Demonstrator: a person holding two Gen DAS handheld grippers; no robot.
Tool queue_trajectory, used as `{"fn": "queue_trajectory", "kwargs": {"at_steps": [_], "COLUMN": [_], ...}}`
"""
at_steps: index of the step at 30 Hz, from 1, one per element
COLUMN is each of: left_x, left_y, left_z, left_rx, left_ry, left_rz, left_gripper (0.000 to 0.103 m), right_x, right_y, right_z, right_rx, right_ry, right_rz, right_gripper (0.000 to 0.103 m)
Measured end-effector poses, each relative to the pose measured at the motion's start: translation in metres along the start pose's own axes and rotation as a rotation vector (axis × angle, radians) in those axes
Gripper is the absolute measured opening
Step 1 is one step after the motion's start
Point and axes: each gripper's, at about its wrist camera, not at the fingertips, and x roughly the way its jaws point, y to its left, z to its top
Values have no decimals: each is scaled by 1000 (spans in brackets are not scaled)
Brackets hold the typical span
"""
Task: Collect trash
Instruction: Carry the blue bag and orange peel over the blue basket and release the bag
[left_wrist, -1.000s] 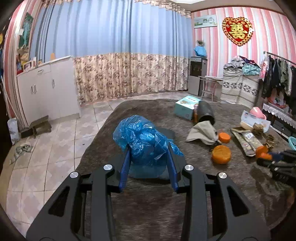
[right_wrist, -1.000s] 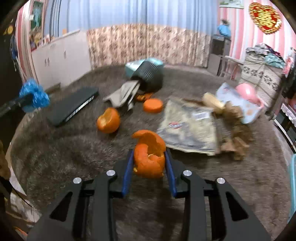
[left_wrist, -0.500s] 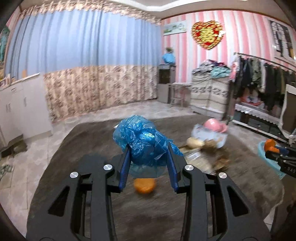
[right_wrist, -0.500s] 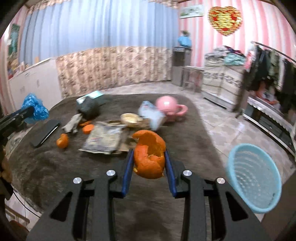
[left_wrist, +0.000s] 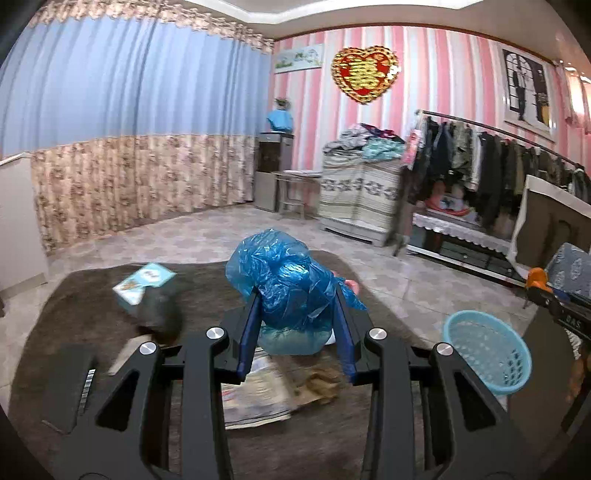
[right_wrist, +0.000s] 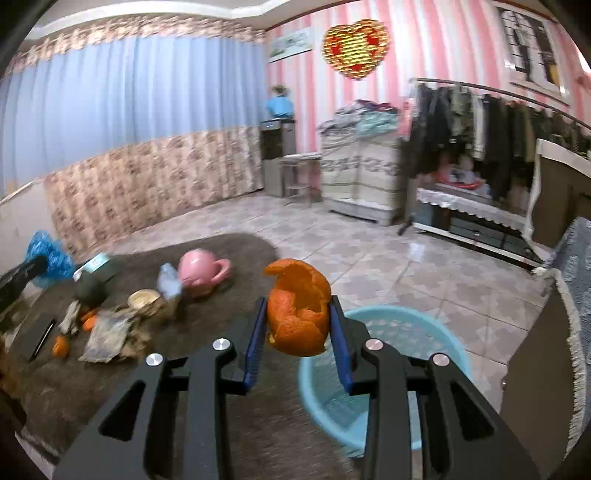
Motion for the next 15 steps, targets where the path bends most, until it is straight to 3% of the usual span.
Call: {"fn": "queue_trajectory", "kwargs": {"at_steps": [7,15], "left_x": [38,86], "left_y": [-50,-126], "left_z": [4,-12], "left_rx": [28,80], "left_ry": [32,86], "left_rz": [-88,-214], "left_gripper": [35,35], "right_x": [23,40], "right_y": [-52,-98], "right_z": [-22,-53], "right_rx": [106,119], "right_ry": [16,49], "right_rz": [-98,-226], "right_gripper": [33,33]}}
